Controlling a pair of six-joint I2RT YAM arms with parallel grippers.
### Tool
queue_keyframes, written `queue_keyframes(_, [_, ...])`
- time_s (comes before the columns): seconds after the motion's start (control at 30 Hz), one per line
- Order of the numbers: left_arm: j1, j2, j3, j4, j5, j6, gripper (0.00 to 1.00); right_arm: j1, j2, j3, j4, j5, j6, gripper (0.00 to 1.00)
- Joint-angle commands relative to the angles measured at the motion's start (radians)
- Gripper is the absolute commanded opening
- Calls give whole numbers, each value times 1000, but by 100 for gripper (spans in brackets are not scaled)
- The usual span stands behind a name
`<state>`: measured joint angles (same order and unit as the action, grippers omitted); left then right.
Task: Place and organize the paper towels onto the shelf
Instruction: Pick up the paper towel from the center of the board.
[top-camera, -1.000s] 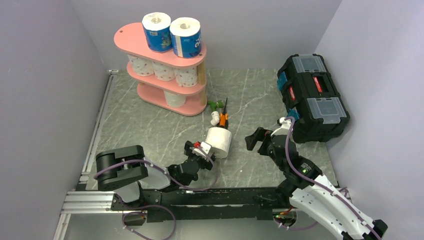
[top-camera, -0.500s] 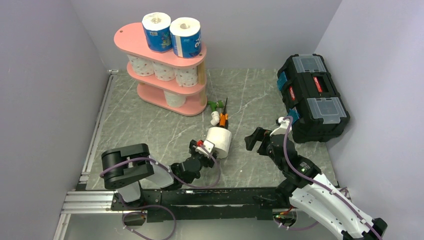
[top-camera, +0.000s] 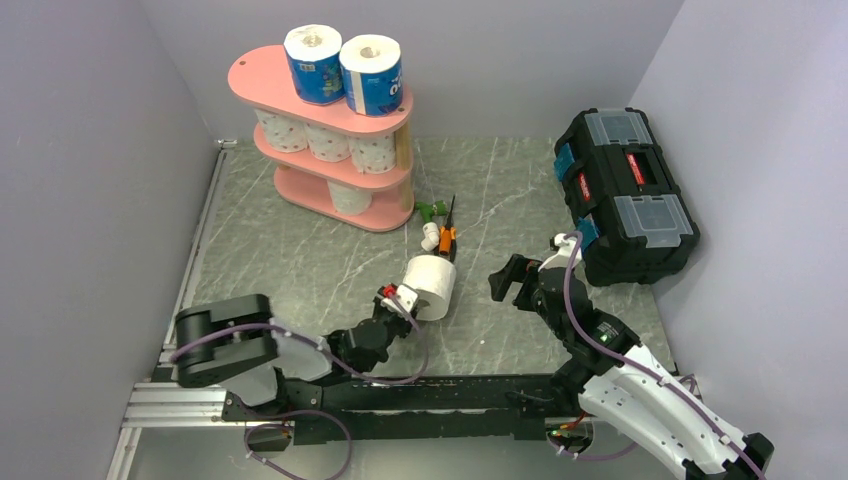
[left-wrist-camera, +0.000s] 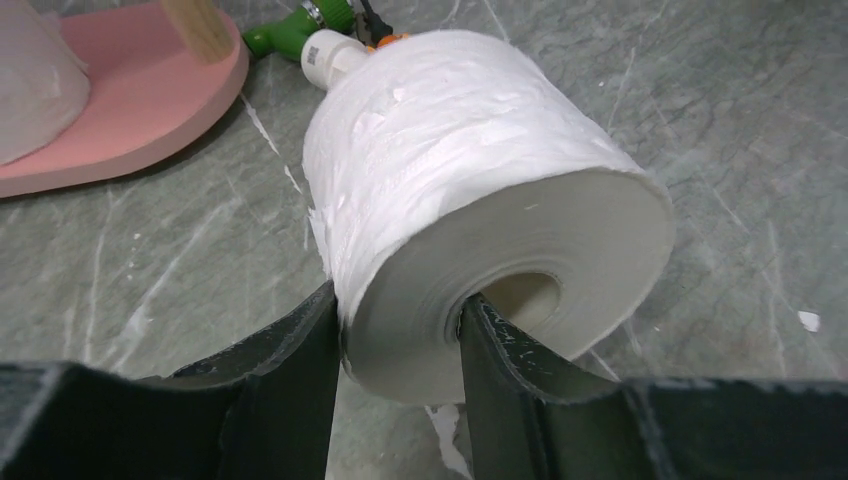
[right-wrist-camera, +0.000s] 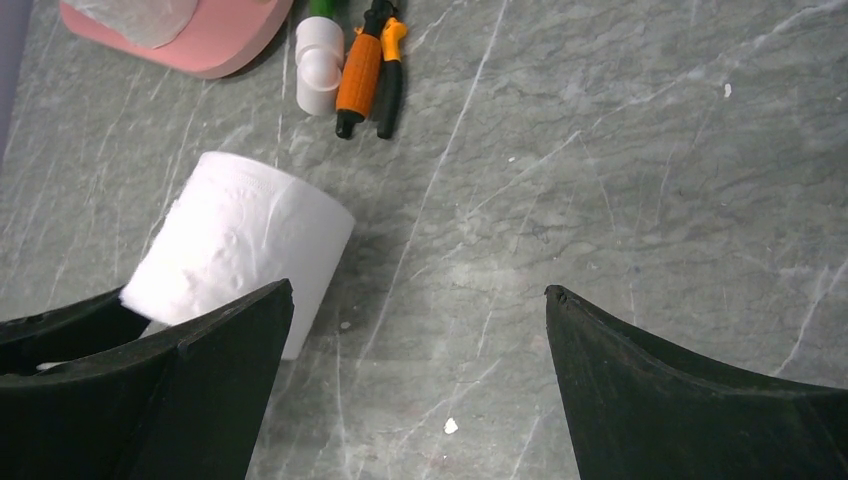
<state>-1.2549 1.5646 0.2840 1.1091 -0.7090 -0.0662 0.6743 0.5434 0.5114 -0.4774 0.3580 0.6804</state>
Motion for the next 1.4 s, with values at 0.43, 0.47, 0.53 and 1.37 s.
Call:
queue_keyframes(0.43, [92, -739, 452, -1704, -11, -674, 0, 2, 50, 14, 121, -42, 1, 100])
queue_keyframes(0.47, [141, -707, 519, -1808, 47, -724, 0, 3, 57, 14, 125, -47, 3, 100])
queue_keyframes(0.53, [209, -620, 636, -1961, 139, -759, 0, 1, 69, 14, 133, -51, 6, 100])
queue_keyframes(1.37, [825, -392, 806, -2096, 501, -1284, 0, 2, 102, 26, 143, -56, 22, 100])
